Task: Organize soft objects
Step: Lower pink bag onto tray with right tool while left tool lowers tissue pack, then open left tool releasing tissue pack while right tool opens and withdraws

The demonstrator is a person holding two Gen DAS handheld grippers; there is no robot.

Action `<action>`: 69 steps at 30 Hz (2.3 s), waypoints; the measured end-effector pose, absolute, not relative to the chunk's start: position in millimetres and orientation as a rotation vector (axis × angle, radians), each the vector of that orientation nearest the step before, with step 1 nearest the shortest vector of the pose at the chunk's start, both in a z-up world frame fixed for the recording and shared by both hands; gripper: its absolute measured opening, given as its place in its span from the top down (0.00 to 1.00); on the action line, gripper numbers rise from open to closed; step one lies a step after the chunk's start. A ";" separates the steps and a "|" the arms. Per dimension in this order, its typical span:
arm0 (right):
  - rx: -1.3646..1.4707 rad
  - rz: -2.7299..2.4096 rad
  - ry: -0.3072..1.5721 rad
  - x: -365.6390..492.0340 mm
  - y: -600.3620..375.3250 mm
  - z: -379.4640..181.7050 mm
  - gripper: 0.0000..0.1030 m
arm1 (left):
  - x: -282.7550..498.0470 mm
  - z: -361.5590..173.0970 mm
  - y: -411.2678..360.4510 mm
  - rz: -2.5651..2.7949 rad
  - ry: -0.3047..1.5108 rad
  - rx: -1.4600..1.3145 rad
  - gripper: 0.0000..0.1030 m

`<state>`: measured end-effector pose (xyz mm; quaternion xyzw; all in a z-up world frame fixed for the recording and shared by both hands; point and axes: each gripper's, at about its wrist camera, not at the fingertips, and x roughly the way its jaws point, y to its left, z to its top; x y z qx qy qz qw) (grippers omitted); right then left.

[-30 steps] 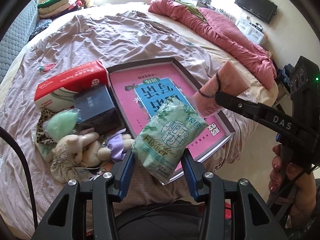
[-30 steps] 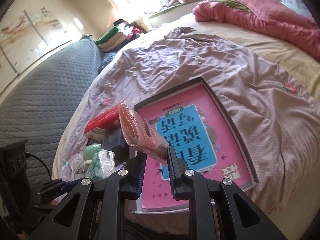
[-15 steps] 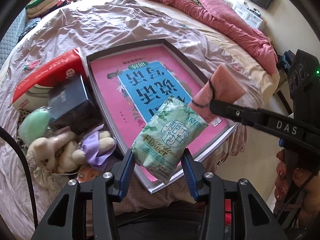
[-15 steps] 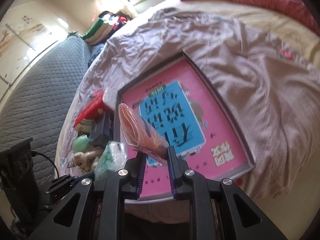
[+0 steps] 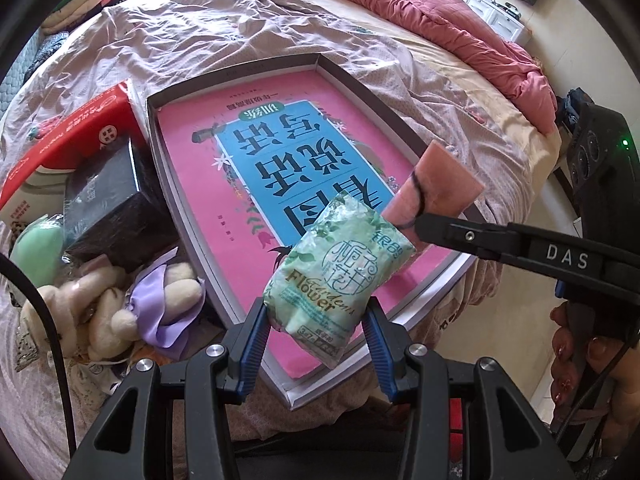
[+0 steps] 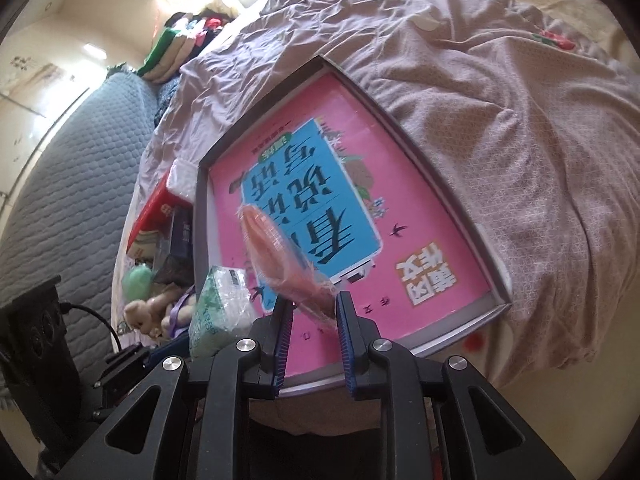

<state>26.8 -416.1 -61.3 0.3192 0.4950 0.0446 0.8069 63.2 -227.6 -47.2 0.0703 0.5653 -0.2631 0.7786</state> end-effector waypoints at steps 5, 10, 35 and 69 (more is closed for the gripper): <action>0.678 0.055 1.081 27.3 -423.1 -68.8 0.77 | 67.4 -53.0 -230.5 -0.570 1.235 0.145 0.54; 0.664 0.037 1.090 29.0 -427.0 -73.4 0.77 | 71.3 -58.7 -235.0 -0.568 1.241 0.161 0.54; 0.563 0.027 1.090 37.2 -418.3 -66.9 0.70 | 78.7 -73.5 -240.7 -0.560 1.283 0.168 0.48; 0.439 -0.025 1.066 38.0 -406.9 -49.2 0.42 | 73.1 -44.2 -225.5 -0.529 1.219 0.165 0.22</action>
